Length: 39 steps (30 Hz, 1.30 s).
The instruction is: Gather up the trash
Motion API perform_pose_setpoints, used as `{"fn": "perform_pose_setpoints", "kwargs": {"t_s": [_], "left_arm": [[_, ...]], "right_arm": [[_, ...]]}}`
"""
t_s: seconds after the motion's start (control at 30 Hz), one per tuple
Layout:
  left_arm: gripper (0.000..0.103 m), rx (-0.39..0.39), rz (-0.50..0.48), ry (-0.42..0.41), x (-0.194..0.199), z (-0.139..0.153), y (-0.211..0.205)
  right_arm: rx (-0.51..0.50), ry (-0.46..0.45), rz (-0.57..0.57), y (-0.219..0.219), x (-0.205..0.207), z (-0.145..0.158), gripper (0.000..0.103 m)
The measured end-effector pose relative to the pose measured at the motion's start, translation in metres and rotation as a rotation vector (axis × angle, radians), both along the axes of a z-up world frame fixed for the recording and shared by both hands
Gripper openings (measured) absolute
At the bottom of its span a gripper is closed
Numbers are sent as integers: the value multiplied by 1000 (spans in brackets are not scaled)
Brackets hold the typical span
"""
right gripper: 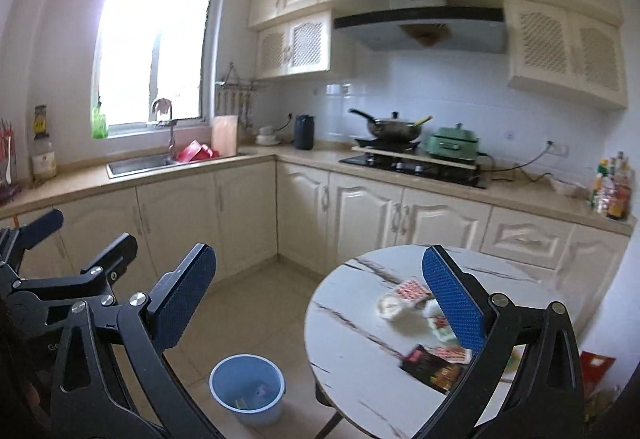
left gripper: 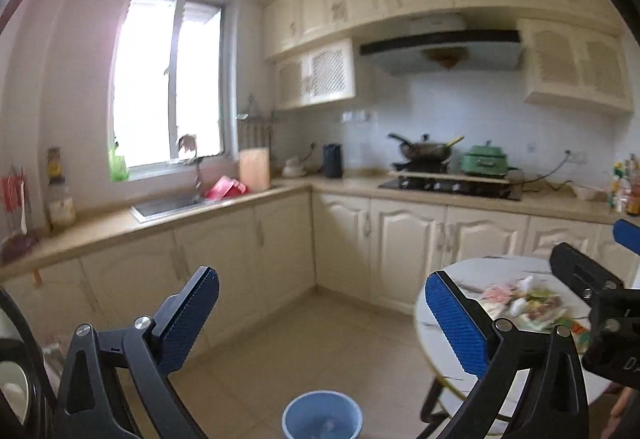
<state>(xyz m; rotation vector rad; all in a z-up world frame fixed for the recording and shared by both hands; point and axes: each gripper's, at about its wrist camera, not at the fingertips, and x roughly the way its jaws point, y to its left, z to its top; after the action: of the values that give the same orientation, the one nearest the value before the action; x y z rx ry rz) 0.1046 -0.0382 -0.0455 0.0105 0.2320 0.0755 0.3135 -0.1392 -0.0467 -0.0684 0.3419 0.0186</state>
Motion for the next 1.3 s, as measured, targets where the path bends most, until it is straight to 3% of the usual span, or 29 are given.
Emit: {"fn": "perform_pose_setpoints", "kwargs": {"t_s": [0.07, 0.3, 0.43, 0.6, 0.67, 0.87, 1.13, 1.3], "left_arm": [[102, 3, -26, -15, -21, -4, -16], [102, 15, -76, -85, -116, -9, -9], [102, 18, -88, -107, -133, -13, -8], [102, 22, -114, -105, -109, -19, -16], [102, 21, -131, -93, -80, -14, -19], [102, 40, -195, -10, -28, -28, -33], [102, 75, -311, 201, 65, -61, -65], [102, 55, -399, 345, 136, -75, -82]], "right_arm": [[-1, -15, -15, -12, -15, 3, 103], [4, -58, -86, -43, -58, 17, 103], [-2, -86, -117, -53, -71, 24, 103], [6, -88, -136, -70, -77, 21, 103], [8, -80, -145, -78, -77, 17, 103], [17, -19, -188, -103, -61, -7, 103], [68, 135, -256, -153, -28, -65, 103], [105, 220, -293, -182, -6, -96, 103]]}}
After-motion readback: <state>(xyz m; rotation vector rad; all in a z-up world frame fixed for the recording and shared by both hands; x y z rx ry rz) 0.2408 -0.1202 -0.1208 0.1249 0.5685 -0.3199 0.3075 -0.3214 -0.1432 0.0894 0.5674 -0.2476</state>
